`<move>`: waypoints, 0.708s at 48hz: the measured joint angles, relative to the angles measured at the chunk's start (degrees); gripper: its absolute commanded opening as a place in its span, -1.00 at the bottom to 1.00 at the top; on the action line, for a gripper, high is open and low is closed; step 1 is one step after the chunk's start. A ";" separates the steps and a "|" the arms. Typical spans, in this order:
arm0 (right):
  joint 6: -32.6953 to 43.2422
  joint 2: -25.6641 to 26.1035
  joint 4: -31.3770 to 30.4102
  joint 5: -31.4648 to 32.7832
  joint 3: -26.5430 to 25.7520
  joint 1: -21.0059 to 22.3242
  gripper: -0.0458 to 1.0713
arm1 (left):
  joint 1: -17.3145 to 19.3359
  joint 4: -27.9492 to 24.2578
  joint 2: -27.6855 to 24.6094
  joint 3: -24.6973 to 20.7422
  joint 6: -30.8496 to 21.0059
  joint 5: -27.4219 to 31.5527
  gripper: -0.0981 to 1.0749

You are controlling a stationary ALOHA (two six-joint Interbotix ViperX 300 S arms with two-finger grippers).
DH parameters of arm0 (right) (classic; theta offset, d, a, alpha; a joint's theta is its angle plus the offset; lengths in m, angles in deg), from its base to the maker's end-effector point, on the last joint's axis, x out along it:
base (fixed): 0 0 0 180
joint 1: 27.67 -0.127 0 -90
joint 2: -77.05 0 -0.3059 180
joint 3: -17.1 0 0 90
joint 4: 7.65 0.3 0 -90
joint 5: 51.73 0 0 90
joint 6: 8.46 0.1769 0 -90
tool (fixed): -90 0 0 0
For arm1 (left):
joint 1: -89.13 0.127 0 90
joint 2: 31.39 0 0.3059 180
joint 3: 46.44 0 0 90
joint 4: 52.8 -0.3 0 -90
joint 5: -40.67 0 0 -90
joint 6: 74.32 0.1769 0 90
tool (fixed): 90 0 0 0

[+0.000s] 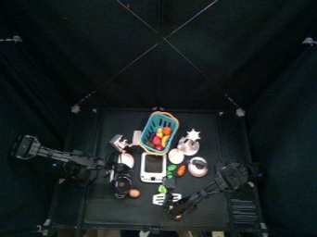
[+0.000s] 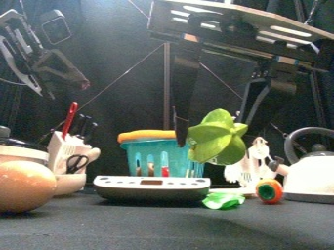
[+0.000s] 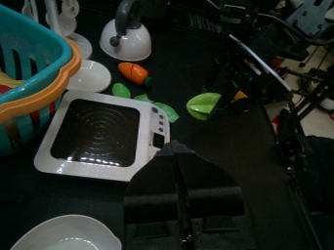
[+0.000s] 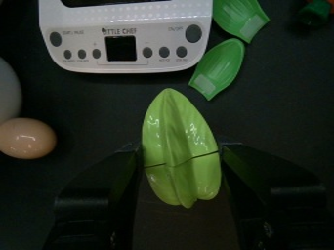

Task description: Place starfruit in front of stove

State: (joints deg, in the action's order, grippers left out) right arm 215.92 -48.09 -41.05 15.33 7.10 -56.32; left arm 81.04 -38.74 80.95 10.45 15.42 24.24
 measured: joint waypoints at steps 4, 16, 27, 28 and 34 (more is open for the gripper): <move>1.93 -0.62 -0.18 0.00 -0.09 -0.09 0.27 | 0.00 0.00 0.18 0.00 0.00 0.00 -0.86; 2.99 -1.76 0.18 0.00 -0.35 -0.18 0.27 | 0.00 0.00 0.97 0.09 0.00 0.00 -0.86; 3.60 -2.72 0.44 0.18 -1.14 0.00 0.38 | 0.00 0.00 1.05 0.18 0.00 0.00 -0.86; 3.60 -2.81 0.44 0.18 -1.23 0.00 0.40 | 0.00 0.00 1.05 0.09 0.09 0.00 -0.86; 3.69 -3.25 0.79 0.26 -1.41 0.00 0.53 | 0.00 0.00 1.05 0.44 0.00 0.00 -0.86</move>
State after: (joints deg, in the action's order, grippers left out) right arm 219.61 -51.34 -40.26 15.59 5.69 -56.32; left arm 81.04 -38.74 82.01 10.89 15.42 24.24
